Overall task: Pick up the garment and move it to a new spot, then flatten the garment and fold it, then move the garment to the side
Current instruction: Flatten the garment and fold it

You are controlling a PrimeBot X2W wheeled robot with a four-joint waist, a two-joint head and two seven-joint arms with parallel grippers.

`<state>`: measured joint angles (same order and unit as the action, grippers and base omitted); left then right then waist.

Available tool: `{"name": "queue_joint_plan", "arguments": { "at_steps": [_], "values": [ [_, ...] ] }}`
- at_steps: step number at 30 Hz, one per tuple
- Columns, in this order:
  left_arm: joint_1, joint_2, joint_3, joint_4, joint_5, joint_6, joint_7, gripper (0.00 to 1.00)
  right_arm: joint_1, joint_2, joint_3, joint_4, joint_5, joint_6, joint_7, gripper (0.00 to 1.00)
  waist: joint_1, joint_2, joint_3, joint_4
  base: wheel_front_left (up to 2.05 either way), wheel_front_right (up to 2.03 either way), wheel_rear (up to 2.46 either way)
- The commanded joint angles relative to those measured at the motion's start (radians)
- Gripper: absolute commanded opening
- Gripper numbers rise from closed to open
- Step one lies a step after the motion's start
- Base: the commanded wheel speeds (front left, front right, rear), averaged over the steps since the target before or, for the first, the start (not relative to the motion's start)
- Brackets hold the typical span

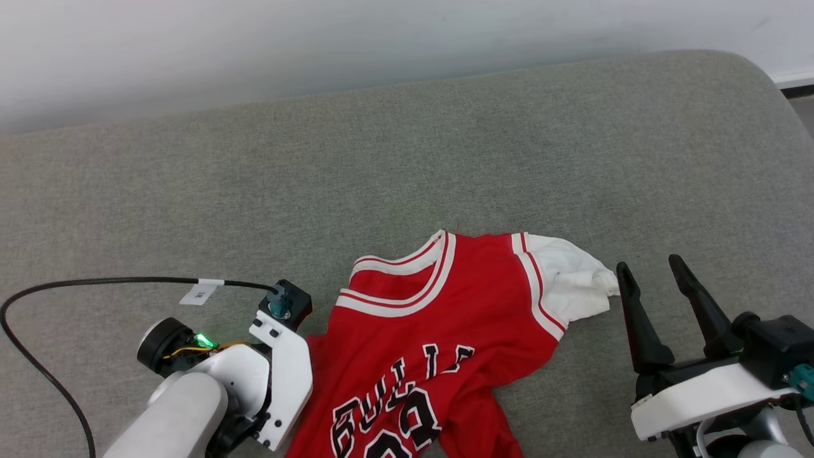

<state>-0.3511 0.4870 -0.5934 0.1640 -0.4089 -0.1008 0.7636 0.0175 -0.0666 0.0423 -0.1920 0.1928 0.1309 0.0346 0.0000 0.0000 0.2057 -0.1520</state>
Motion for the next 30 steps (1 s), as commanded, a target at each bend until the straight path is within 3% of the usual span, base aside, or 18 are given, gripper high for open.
{"name": "queue_joint_plan", "arguments": {
  "at_steps": [1, 2, 3, 6, 14, 18, 23, 27, 30],
  "values": [
    [0.033, -0.006, -0.043, 0.039, -0.013, -0.012, 0.038, 0.5, -0.017, -0.004, 0.0, 0.005, 0.002, 0.0, -0.01, 1.0, 0.0, 0.0, 0.011, -0.011, 0.0, 0.0, 0.0],
    [0.037, -0.008, -0.059, 0.039, -0.025, -0.019, 0.054, 0.08, -0.019, -0.005, -0.002, 0.01, 0.003, 0.0, -0.011, 1.0, 0.0, 0.0, 0.012, -0.013, 0.0, 0.0, 0.0],
    [0.042, -0.012, -0.074, 0.037, -0.037, -0.024, 0.065, 0.0, -0.02, -0.005, -0.003, 0.014, 0.003, 0.0, -0.013, 1.0, 0.0, 0.0, 0.013, -0.015, 0.0, 0.0, 0.0],
    [0.029, -0.005, -0.061, 0.012, -0.035, -0.018, 0.026, 0.0, -0.022, -0.004, -0.015, 0.024, 0.003, 0.0, -0.016, 1.0, 0.0, 0.0, 0.009, -0.009, 0.0, 0.0, 0.0],
    [-0.006, 0.067, 0.056, -0.099, 0.012, 0.082, -0.111, 0.0, -0.009, -0.003, -0.047, 0.023, -0.012, 0.0, -0.009, 1.0, 0.0, 0.0, -0.028, 0.062, 0.0, 0.0, 0.0],
    [0.033, 0.134, 0.129, -0.162, 0.014, 0.148, -0.127, 0.0, -0.002, -0.005, -0.059, 0.012, -0.02, 0.0, -0.002, 1.0, 0.0, 0.0, -0.045, 0.102, 0.0, 0.0, 0.0],
    [0.162, 0.19, 0.249, -0.204, -0.038, 0.262, -0.148, 0.0, 0.005, -0.003, -0.074, -0.004, -0.027, 0.0, 0.003, 1.0, 0.0, 0.0, -0.048, 0.134, 0.0, 0.0, 0.0],
    [0.333, 0.164, 0.342, -0.179, -0.132, 0.348, -0.181, 0.0, 0.005, -0.001, -0.076, -0.018, -0.03, 0.0, 0.002, 1.0, 0.0, 0.0, -0.046, 0.144, 0.0, 0.0, 0.0],
    [0.442, 0.107, 0.373, -0.136, -0.206, 0.371, -0.213, 0.0, 0.006, 0.001, -0.072, -0.027, -0.033, 0.0, -0.003, 1.0, 0.0, 0.0, -0.047, 0.143, 0.0, 0.0, 0.0]
  ]
}}
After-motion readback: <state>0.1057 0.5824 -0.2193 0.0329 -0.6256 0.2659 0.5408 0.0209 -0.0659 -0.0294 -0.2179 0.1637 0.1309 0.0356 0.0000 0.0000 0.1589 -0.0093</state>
